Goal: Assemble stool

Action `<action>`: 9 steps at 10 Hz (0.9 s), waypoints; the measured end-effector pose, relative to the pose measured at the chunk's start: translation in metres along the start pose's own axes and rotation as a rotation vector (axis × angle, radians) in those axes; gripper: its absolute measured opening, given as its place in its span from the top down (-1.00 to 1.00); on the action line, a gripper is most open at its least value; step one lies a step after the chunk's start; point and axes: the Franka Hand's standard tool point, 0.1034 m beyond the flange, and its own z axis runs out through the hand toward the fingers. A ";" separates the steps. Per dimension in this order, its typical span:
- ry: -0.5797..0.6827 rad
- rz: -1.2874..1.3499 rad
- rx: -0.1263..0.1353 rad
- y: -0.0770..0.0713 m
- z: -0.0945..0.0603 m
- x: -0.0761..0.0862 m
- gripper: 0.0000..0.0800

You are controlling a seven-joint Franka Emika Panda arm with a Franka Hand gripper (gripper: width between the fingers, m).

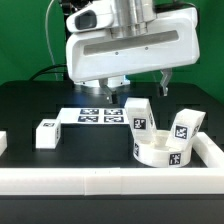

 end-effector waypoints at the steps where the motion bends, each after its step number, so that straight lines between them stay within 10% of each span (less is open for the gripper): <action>1: 0.000 -0.084 0.000 0.001 0.000 0.000 -0.62; 9: -0.014 -0.753 -0.013 -0.008 0.004 0.006 -0.62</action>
Offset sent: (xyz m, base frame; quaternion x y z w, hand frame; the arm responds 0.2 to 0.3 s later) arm 0.0001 0.0257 0.0056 0.0125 -0.0057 -0.2287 0.9734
